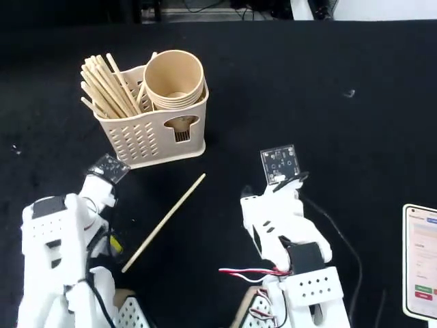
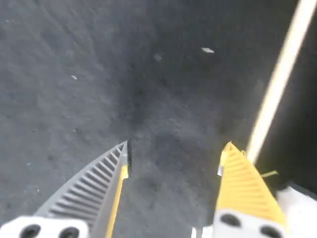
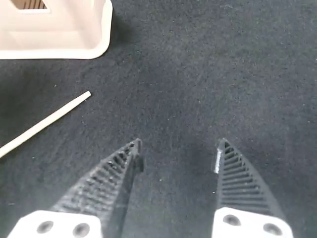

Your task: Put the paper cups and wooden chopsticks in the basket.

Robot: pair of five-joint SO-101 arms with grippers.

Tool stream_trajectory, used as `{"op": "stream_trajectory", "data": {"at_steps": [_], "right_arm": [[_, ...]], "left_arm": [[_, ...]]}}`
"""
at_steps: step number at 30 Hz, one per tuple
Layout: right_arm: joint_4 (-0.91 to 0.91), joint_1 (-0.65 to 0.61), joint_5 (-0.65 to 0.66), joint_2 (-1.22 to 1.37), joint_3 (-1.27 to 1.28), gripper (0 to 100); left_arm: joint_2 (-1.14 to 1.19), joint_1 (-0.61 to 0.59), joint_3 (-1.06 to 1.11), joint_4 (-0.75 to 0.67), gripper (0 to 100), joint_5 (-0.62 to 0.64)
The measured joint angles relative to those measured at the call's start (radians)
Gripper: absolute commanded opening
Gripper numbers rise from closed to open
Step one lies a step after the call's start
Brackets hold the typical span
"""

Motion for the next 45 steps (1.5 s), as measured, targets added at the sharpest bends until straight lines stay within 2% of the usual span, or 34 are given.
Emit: {"op": "stream_trajectory", "data": {"at_steps": [5, 7, 11, 16, 20, 24, 31, 34, 39, 45], "right_arm": [[0.0, 0.0, 0.0, 0.0, 0.0, 23.7], [0.0, 0.0, 0.0, 0.0, 0.0, 23.7], [0.0, 0.0, 0.0, 0.0, 0.0, 23.7], [0.0, 0.0, 0.0, 0.0, 0.0, 23.7], [0.0, 0.0, 0.0, 0.0, 0.0, 23.7], [0.0, 0.0, 0.0, 0.0, 0.0, 23.7], [0.0, 0.0, 0.0, 0.0, 0.0, 23.7], [0.0, 0.0, 0.0, 0.0, 0.0, 23.7], [0.0, 0.0, 0.0, 0.0, 0.0, 23.7], [0.0, 0.0, 0.0, 0.0, 0.0, 23.7]], "left_arm": [[-0.132, 0.114, -0.055, 0.184, 30, 0.011], [-0.144, 0.19, -0.055, 0.209, 30, 0.026], [-0.124, 0.345, -0.057, 0.158, 30, 0.147], [-0.002, 0.474, -0.057, 0.002, 30, 0.273], [0.166, 0.516, -0.072, -0.153, 30, 0.368], [0.311, 0.52, -0.117, -0.238, 30, 0.434], [0.419, 0.529, -0.132, -0.344, 30, 0.456], [0.437, 0.528, -0.132, -0.367, 29, 0.493], [0.44, 0.583, -0.133, -0.367, 15, 0.52], [0.44, 0.644, -0.133, -0.364, 14, 0.523]]}}
